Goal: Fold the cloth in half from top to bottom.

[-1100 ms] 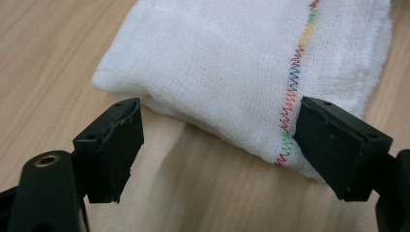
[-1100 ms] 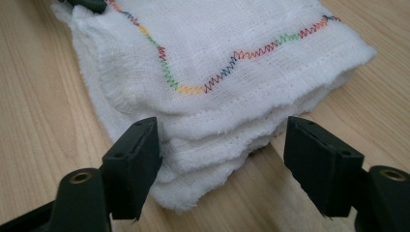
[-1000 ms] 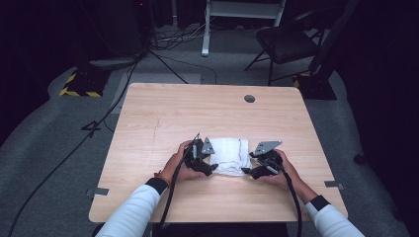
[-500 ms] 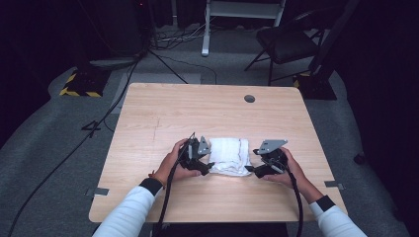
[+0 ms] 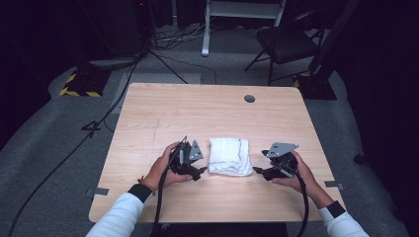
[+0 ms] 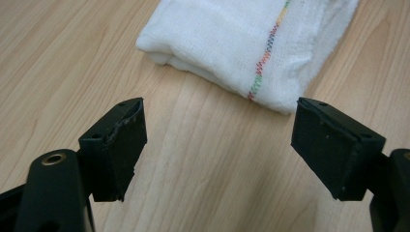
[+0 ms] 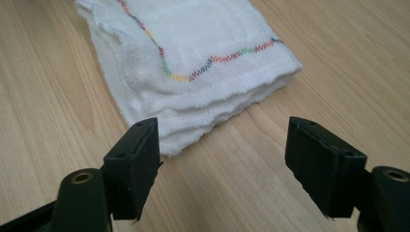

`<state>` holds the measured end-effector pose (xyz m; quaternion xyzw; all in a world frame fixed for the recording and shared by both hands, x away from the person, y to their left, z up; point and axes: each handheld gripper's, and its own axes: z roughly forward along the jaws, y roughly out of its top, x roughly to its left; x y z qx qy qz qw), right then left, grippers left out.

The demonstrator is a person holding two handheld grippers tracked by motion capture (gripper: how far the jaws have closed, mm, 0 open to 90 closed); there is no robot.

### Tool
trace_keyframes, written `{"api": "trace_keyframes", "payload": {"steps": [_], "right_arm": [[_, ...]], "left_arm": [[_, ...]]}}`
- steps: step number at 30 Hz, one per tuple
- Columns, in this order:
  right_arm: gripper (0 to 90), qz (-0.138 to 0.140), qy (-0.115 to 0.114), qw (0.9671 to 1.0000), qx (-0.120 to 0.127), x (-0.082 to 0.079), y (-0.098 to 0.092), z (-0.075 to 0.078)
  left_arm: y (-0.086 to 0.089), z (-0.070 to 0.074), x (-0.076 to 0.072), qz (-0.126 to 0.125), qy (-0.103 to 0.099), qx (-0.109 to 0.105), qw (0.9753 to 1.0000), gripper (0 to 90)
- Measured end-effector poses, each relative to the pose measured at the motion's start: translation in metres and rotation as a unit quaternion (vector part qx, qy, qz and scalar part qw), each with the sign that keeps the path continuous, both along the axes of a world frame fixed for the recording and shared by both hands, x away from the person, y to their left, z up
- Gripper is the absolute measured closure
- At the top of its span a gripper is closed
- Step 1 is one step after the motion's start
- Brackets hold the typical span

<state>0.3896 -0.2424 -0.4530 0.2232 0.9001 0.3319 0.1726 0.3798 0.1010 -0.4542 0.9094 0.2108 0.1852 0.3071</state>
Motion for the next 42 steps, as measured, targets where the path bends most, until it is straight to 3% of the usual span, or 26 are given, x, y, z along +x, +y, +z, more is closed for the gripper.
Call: {"api": "trace_keyframes", "payload": {"steps": [10,19,27,32,42], "right_arm": [[29.0,-0.013,-0.009,0.9998,-0.009,-0.009,-0.015,0.001],[29.2,-0.028,-0.015,0.9995,-0.006,-0.016,-0.031,0.0],[29.2,-0.05,-0.019,0.9986,-0.005,-0.021,-0.052,-0.004],[28.8,-0.066,-0.01,0.9978,0.001,-0.026,-0.069,-0.009],[28.1,-0.117,0.007,0.9931,0.012,-0.034,-0.109,-0.024]], "left_arm": [[0.02,0.0,-0.016,0.016,-0.007,0.017,0.9997,19.8],[0.039,-0.002,-0.032,0.046,-0.027,0.033,0.998,18.0],[0.058,-0.008,-0.043,0.067,-0.026,0.035,0.9968,17.6],[0.071,-0.01,-0.048,0.08,-0.026,0.035,0.9958,17.7],[0.095,-0.018,-0.052,0.113,-0.01,0.012,0.9935,17.7]]}}
